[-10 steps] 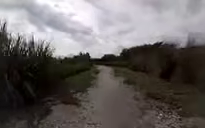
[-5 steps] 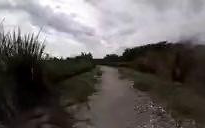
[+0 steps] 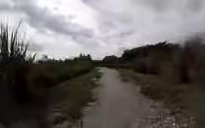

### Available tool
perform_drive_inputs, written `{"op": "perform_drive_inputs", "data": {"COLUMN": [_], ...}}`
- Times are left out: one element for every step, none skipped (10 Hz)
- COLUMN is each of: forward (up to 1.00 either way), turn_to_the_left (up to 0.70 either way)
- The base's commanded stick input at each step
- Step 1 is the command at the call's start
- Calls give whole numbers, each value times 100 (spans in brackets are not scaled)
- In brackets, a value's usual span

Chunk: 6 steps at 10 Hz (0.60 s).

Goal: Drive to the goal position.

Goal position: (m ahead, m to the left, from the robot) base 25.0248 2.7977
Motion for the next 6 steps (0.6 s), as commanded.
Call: {"op": "perform_drive_inputs", "data": {"forward": [85, 85, 85, 85, 85, 85], "turn_to_the_left": [0, 0, 0, 0, 0, 0]}}
